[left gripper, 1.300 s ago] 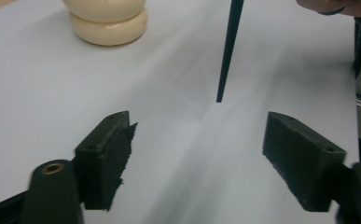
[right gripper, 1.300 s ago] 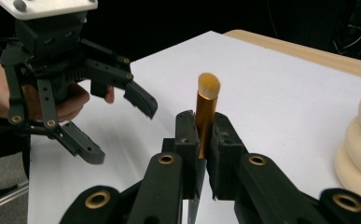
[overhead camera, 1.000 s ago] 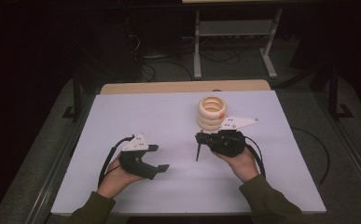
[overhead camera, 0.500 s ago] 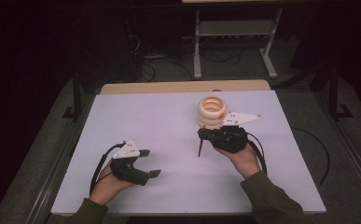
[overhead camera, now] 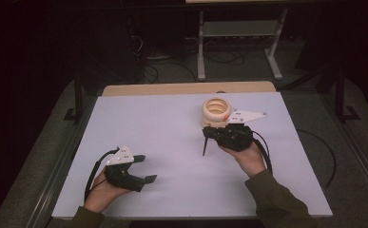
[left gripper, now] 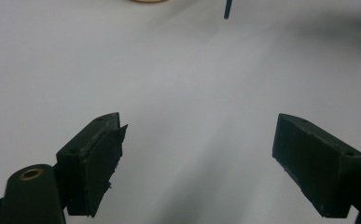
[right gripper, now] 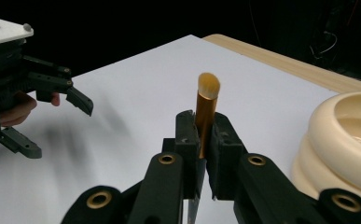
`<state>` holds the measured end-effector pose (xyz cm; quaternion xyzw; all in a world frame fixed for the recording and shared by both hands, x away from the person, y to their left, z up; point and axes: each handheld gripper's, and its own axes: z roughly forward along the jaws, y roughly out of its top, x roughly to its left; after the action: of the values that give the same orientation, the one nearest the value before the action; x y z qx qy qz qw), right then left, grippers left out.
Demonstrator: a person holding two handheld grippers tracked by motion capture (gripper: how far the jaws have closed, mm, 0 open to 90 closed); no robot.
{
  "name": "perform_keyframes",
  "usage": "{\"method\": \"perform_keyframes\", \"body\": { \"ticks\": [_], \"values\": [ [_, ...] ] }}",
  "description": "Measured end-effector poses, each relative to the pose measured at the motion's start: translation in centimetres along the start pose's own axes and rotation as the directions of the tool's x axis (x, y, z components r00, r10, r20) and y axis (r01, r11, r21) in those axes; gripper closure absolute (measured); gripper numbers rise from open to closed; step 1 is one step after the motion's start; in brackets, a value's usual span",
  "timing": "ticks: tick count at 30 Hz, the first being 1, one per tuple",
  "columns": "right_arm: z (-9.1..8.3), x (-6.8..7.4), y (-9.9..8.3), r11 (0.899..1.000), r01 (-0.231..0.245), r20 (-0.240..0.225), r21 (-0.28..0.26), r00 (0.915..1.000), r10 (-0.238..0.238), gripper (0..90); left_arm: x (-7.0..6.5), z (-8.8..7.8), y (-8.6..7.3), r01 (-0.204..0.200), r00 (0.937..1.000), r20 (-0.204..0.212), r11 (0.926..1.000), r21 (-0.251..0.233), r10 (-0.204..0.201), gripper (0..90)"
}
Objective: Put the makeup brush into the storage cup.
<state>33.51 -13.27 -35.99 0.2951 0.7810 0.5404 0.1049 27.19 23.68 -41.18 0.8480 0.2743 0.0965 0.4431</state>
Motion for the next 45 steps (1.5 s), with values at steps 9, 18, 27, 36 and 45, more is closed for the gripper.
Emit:
{"method": "perform_keyframes", "body": {
  "ticks": [9,18,27,36,45],
  "values": [
    [-0.2,-0.8,1.1,1.000,0.000,0.013,-0.019,0.9999,0.001,83.0,0.3,-0.6,-0.8,0.017,0.9998,-0.013,0.9999,-0.003,-0.017,15.7],
    [-0.3,-1.7,2.1,1.000,-0.007,0.026,-0.022,0.9996,0.007,83.0,0.5,-0.9,-1.3,0.024,0.9996,-0.013,0.9997,0.004,-0.024,15.7],
    [-0.2,-2.3,2.9,1.000,-0.013,0.032,-0.025,0.9994,0.014,83.0,0.6,-1.1,-1.5,0.026,0.9996,-0.012,0.9997,0.003,-0.026,15.8],
    [-0.2,-2.9,3.7,0.999,-0.017,0.034,-0.030,0.9993,0.018,83.0,0.7,-1.2,-1.7,0.029,0.9995,-0.011,0.9996,0.004,-0.029,15.7],
    [-0.2,-3.5,4.6,0.999,-0.012,0.048,-0.032,0.9987,0.013,83.0,0.8,-1.1,-1.8,0.044,0.9989,-0.016,0.9990,0.007,-0.043,14.3]
  ]
}}
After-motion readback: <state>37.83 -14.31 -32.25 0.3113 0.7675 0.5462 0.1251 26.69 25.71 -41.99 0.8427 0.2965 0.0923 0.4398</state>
